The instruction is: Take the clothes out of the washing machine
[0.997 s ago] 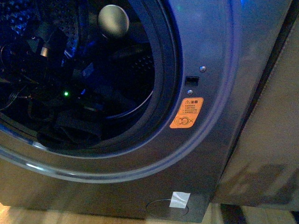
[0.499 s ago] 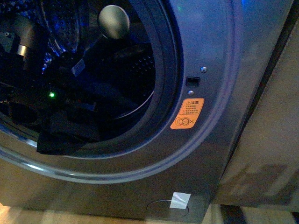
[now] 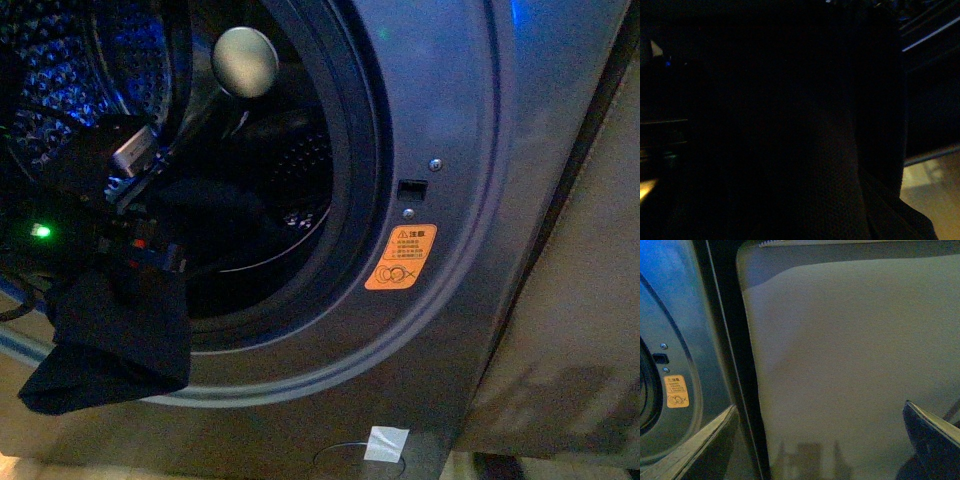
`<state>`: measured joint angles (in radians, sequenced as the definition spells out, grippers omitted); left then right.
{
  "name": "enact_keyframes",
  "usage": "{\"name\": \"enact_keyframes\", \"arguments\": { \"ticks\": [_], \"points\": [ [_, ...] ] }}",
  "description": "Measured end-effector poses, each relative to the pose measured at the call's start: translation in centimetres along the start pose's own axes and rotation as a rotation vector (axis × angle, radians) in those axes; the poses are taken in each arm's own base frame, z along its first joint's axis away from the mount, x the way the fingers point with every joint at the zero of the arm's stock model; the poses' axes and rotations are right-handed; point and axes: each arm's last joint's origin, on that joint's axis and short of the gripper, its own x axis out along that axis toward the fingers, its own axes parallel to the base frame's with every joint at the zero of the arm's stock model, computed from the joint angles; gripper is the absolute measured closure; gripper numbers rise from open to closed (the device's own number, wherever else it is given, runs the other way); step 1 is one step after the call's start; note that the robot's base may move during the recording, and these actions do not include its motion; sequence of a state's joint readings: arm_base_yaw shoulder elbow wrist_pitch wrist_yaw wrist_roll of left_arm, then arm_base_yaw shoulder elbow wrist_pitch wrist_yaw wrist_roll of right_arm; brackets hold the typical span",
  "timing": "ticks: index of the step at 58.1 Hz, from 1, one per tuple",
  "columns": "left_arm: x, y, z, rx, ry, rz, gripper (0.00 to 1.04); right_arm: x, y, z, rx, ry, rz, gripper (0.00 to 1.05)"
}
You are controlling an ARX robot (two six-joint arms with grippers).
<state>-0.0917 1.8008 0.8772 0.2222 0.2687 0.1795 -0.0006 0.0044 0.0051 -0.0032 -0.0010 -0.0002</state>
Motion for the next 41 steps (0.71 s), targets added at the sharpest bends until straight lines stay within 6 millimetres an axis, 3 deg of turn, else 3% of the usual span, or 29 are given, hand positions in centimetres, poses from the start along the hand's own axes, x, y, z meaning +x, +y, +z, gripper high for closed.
{"name": "enact_keyframes", "arguments": {
  "ticks": [18, 41],
  "points": [
    [-5.7, -1.7, 0.9, 0.032, -0.111, -0.079, 0.91, 0.0, 0.0, 0.0, 0.000, 0.000, 0.000, 0.07],
    [-12.6, -2.3, 2.4, 0.069, -0.269, -0.120, 0.91, 0.0, 0.0, 0.0, 0.000, 0.000, 0.000, 0.07]
  ]
}}
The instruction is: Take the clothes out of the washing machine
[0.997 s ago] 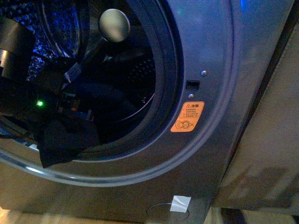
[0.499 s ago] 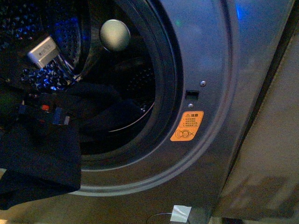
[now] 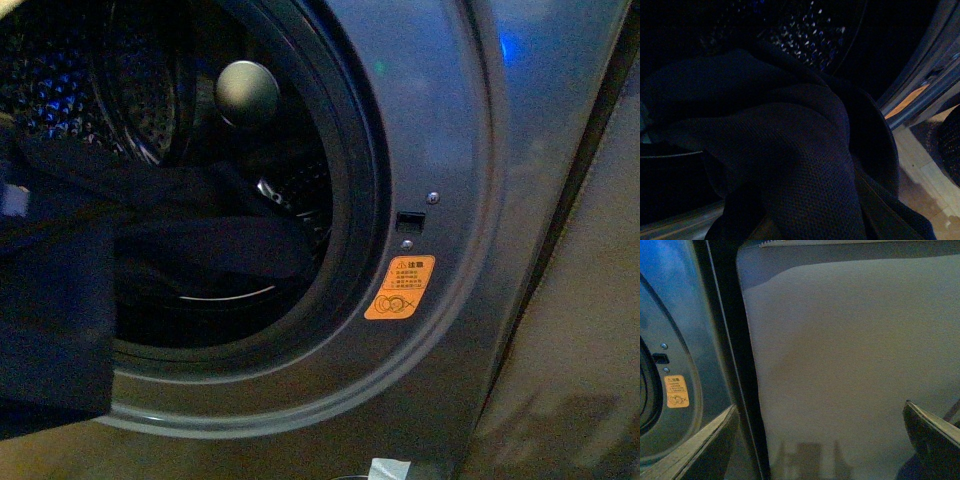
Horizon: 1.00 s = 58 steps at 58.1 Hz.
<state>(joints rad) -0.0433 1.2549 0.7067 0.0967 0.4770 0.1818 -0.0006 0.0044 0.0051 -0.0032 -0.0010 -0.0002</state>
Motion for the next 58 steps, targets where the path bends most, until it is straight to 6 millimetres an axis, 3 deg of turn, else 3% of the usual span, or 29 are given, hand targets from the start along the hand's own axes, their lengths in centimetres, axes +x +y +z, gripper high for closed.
{"name": "enact_keyframes", "arguments": {
  "ticks": [16, 36, 58],
  "points": [
    [-4.3, -0.9, 3.0, 0.046, -0.112, -0.001, 0.91, 0.0, 0.0, 0.0, 0.000, 0.000, 0.000, 0.07],
    [-8.8, -2.2, 8.7, 0.144, -0.296, -0.005, 0.91, 0.0, 0.0, 0.0, 0.000, 0.000, 0.000, 0.07],
    [-10.7, -4.1, 14.4, 0.220, -0.421, -0.044, 0.91, 0.0, 0.0, 0.0, 0.000, 0.000, 0.000, 0.07]
  ]
}}
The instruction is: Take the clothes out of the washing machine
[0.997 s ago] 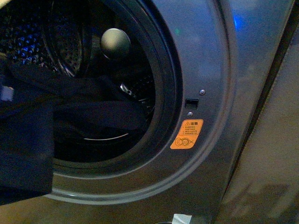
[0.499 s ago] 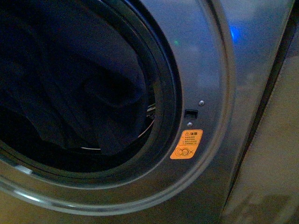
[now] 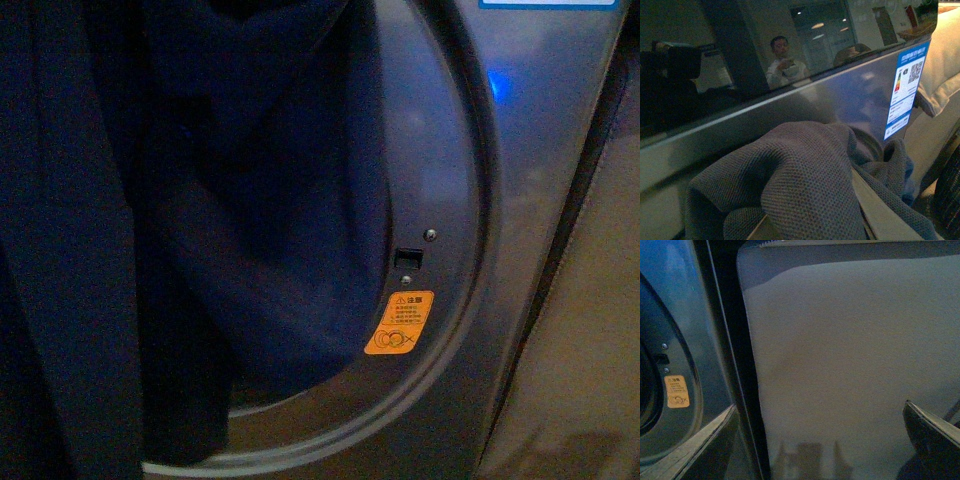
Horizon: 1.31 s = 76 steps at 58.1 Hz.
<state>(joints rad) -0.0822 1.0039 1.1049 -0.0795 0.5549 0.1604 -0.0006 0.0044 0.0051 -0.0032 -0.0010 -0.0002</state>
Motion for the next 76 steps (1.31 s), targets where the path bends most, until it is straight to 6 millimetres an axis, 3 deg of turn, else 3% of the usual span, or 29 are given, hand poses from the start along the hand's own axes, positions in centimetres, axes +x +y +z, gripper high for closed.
{"name": "enact_keyframes", "arguments": {
  "ticks": [20, 32, 41, 54, 62, 70, 76],
  "points": [
    [5.4, -0.9, 5.8, -0.019, -0.066, -0.087, 0.91, 0.0, 0.0, 0.0, 0.000, 0.000, 0.000, 0.07],
    [7.2, -2.4, 9.6, -0.023, -0.127, -0.151, 0.91, 0.0, 0.0, 0.0, 0.000, 0.000, 0.000, 0.07],
    [7.6, -3.7, 12.0, -0.042, -0.187, -0.203, 0.91, 0.0, 0.0, 0.0, 0.000, 0.000, 0.000, 0.07],
    [7.5, -4.0, 12.5, -0.058, -0.200, -0.218, 0.91, 0.0, 0.0, 0.0, 0.000, 0.000, 0.000, 0.07],
    [7.7, -3.9, 12.4, -0.064, -0.196, -0.215, 0.91, 0.2, -0.3, 0.8, 0.149, -0.032, 0.301, 0.07],
    [7.8, -3.9, 12.4, -0.064, -0.194, -0.216, 0.91, 0.1, -0.4, 3.0, 0.252, -0.059, 0.494, 0.07],
    [7.8, -3.9, 12.4, -0.064, -0.194, -0.217, 0.91, 0.0, -0.6, 5.2, 0.264, -0.116, 0.527, 0.07]
  ]
}}
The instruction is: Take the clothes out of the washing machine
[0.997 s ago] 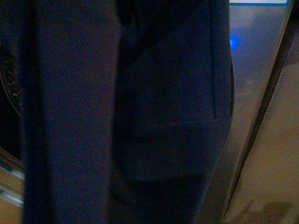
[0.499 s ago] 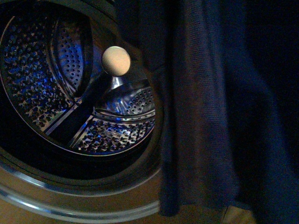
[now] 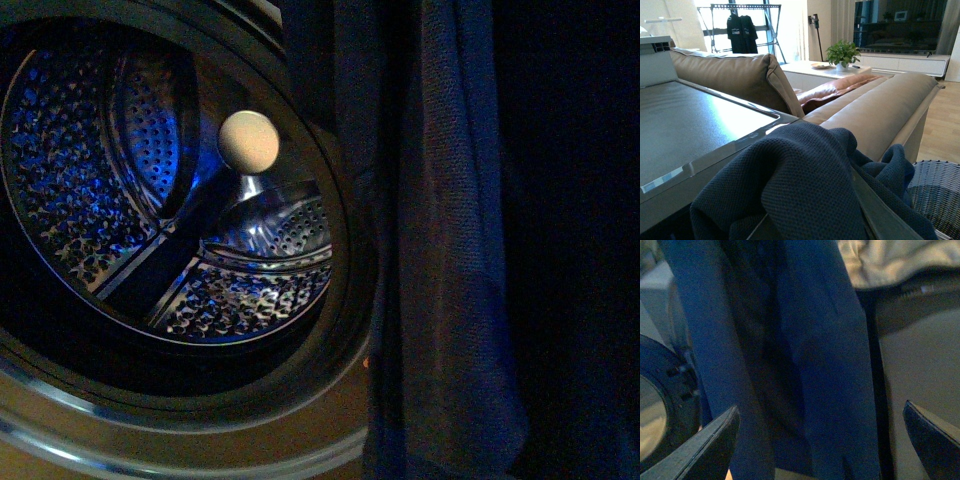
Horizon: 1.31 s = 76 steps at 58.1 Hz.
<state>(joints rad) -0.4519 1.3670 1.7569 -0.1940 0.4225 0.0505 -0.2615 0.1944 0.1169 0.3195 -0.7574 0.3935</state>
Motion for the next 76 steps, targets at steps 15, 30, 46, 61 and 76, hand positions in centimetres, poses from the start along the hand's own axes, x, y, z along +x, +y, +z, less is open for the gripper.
{"name": "enact_keyframes", "arguments": {
  "ticks": [15, 30, 46, 61, 76],
  "points": [
    [0.0, 0.0, 0.0, 0.000, 0.000, 0.000, 0.91, 1.8, 1.0, 5.8, -0.041, -0.090, 0.114, 0.07],
    [0.0, 0.0, 0.0, 0.000, 0.000, 0.000, 0.91, 6.2, 0.7, 8.6, -0.072, -0.082, 0.196, 0.07],
    [0.0, 0.0, 0.0, 0.000, 0.000, 0.000, 0.91, 11.6, 0.1, 10.0, -0.130, -0.053, 0.288, 0.07],
    [0.0, 0.0, 0.0, 0.000, 0.000, 0.001, 0.91, 14.3, 2.5, 9.2, -0.075, 0.006, 0.439, 0.07],
    [0.0, 0.0, 0.0, 0.000, 0.000, 0.001, 0.91, 15.3, 6.1, 9.3, -0.002, -0.011, 0.513, 0.07]
  ]
}}
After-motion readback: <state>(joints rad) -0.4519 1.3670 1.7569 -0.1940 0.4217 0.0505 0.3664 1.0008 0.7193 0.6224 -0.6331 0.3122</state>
